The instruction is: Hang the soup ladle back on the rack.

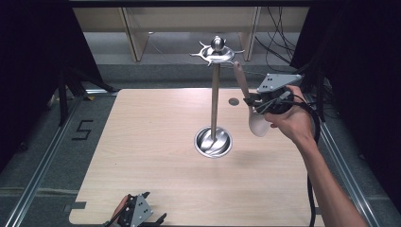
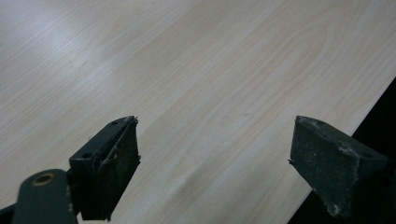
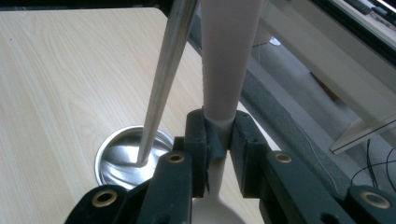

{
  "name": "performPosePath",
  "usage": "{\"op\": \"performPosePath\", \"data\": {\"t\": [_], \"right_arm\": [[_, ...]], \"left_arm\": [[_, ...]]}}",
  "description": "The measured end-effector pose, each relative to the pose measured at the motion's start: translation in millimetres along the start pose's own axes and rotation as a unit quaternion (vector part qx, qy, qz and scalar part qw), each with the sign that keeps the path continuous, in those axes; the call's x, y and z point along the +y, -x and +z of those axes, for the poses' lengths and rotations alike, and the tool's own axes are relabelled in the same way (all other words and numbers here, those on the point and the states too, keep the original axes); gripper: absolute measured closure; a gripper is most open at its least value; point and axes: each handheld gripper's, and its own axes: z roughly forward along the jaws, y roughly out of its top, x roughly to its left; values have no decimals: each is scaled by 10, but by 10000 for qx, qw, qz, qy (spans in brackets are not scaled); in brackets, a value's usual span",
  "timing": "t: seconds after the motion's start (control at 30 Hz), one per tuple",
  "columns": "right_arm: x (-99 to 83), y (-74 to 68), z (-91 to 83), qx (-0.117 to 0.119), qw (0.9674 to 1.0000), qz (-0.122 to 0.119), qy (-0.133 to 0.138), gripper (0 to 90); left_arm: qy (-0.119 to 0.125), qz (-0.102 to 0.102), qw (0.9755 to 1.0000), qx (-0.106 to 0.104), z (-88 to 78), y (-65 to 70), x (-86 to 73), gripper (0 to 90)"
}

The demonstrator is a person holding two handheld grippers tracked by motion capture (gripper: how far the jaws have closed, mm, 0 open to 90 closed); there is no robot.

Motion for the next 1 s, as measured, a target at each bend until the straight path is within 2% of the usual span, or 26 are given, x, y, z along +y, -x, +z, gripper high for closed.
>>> {"op": "performPosePath", "data": {"t": [0.13, 0.17, 0.37, 0.4, 0.47, 0.53, 0.57, 0.67, 0.77, 0.8, 0.9, 1.0], "right_arm": [[7, -1, 26, 19, 10000, 8, -2, 782], [-4, -15, 40, 38, 9999, 98, 25, 782], [17, -17, 82, -10, 10000, 80, 54, 782], [21, -17, 91, 37, 10000, 83, 27, 782], [13, -25, 116, 57, 9998, 141, 114, 781], [-2, -37, 138, 179, 9991, 297, 234, 781], [-16, -70, 155, 239, 9981, 482, 311, 779], [-21, -83, 179, 305, 9976, 475, 402, 778], [-11, -119, 191, 208, 9981, 414, 404, 773], [-13, -112, 194, 249, 9980, 384, 439, 773], [-27, -126, 200, 260, 9972, 501, 486, 772], [-34, -120, 206, 225, 9971, 493, 540, 771]], "left_arm": [[-3, 5, 10000, 1, 0, -1, -2, 148], [-16, 2, 10000, -40, -2, -4, -2, 148], [-14, 15, 10000, 8, 0, 1, 0, 148], [-11, 16, 10000, 3, -1, 2, 0, 147], [-5, -5, 10000, -15, 1, 3, -1, 147], [-48, 39, 10000, -27, -3, -7, -4, 147], [-48, 34, 10000, -34, -3, -8, -4, 147], [-8, 15, 10000, 4, 0, 1, -2, 148], [-36, 12, 10000, -33, -4, -1, 0, 148], [-36, 4, 10000, -48, -2, -1, -1, 148], [-8, 9, 10000, -2, 1, 1, -2, 148], [-4, 5, 10000, -1, 2, 2, -2, 148]]}}
